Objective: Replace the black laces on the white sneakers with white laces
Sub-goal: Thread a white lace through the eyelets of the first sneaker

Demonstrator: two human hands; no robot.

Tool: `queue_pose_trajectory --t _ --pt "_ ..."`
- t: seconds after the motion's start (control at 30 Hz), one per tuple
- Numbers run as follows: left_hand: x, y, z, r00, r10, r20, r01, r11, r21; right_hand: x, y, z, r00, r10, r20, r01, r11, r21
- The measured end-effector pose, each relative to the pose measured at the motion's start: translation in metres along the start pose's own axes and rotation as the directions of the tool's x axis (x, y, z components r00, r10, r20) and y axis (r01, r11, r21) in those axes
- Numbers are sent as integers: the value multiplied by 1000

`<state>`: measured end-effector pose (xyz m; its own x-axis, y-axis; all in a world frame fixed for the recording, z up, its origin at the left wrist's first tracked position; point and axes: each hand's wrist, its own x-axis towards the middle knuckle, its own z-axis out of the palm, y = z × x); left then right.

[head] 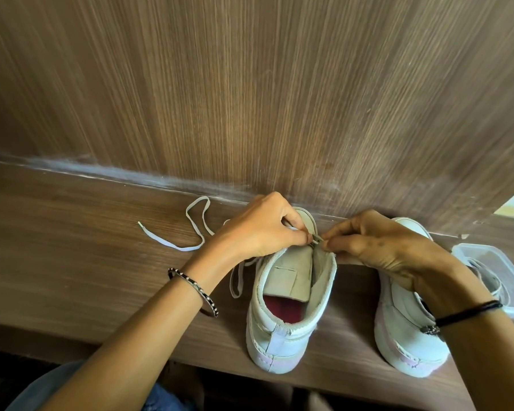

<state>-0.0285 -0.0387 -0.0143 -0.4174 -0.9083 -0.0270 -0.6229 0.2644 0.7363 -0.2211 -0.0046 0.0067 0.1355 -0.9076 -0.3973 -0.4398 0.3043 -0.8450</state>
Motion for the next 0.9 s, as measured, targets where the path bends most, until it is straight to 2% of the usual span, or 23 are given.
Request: queue_pose_trajectory --t 0.27,0.4,0.67,0.8,0.9 --pt "-1 -2 6 995 15 -95 -12 999 29 -1 0 1 1000 -9 -13 8 1000 -26" --pt "-1 1 9 997 32 -70 -29 998 47 0 0 1 1000 -11 -14 10 999 -53" --pt "-3 6 16 991 53 -125 -21 969 246 2 4 0 999 -40 12 40 999 21" --pt "-2 5 15 992 29 -122 -3 979 204 3 6 -2 999 -43 -17 43 999 -3" --pt "-2 3 14 994 11 -108 5 988 152 9 9 0 998 -53 -46 49 995 -90"
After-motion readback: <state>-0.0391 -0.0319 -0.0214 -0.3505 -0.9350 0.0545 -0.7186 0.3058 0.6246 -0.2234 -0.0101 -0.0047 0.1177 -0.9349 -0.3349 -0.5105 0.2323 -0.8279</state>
